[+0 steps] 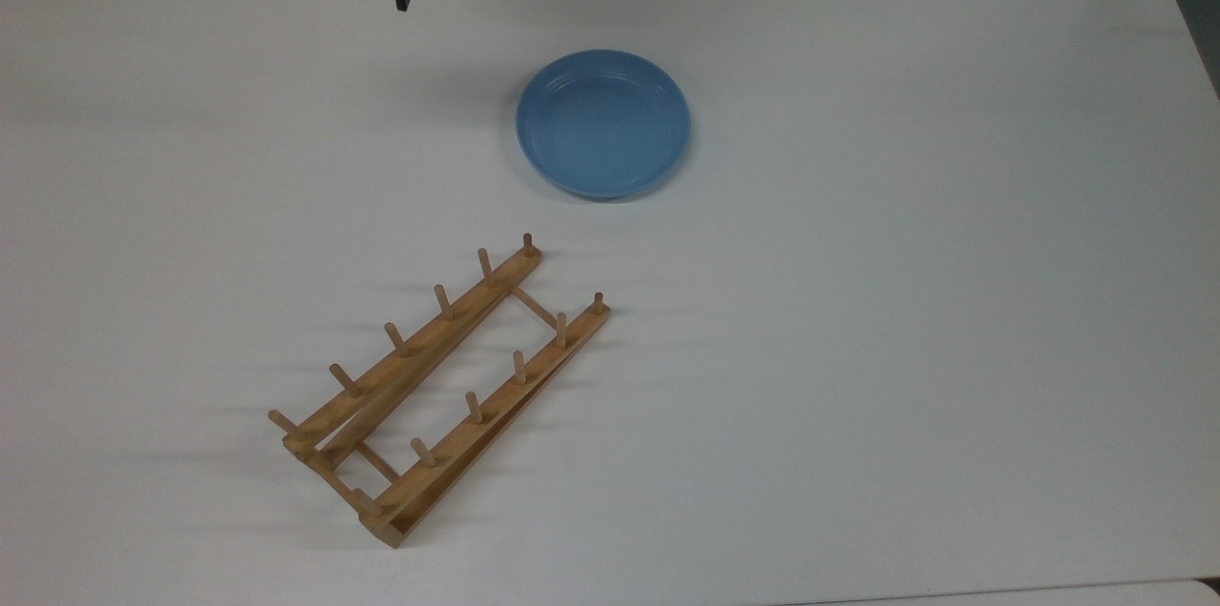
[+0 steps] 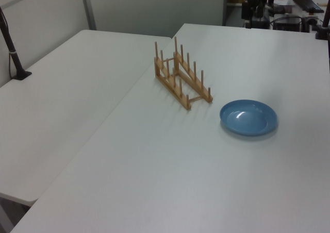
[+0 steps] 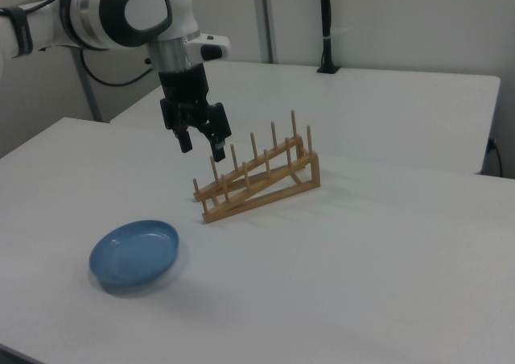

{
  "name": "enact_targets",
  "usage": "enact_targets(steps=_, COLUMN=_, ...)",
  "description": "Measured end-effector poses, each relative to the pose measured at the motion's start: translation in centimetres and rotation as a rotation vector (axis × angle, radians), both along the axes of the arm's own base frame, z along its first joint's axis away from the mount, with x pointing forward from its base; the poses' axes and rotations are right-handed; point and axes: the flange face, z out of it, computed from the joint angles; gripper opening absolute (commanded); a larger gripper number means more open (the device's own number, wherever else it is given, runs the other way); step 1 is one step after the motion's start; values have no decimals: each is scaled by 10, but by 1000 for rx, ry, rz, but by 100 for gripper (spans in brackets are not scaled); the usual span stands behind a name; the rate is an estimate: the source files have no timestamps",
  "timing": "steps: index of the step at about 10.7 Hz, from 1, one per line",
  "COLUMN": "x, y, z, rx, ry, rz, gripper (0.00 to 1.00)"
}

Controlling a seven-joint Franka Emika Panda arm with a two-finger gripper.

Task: Place plate in plate rack

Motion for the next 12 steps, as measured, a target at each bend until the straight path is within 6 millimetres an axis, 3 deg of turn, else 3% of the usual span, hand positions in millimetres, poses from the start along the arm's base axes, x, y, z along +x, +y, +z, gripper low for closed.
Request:
enact_targets(steps=2, x=-1, y=2, z=7, rx=13, ry=3, rz=0, gripper=100)
enact_targets(steps=5, x=-5, y=4, z=33, rx=24, ry=-6, rz=2, gripper=100)
enact_targets(steps=12, x=-6, y=1, z=33, rx=25, ry=-5, rz=11, gripper=100)
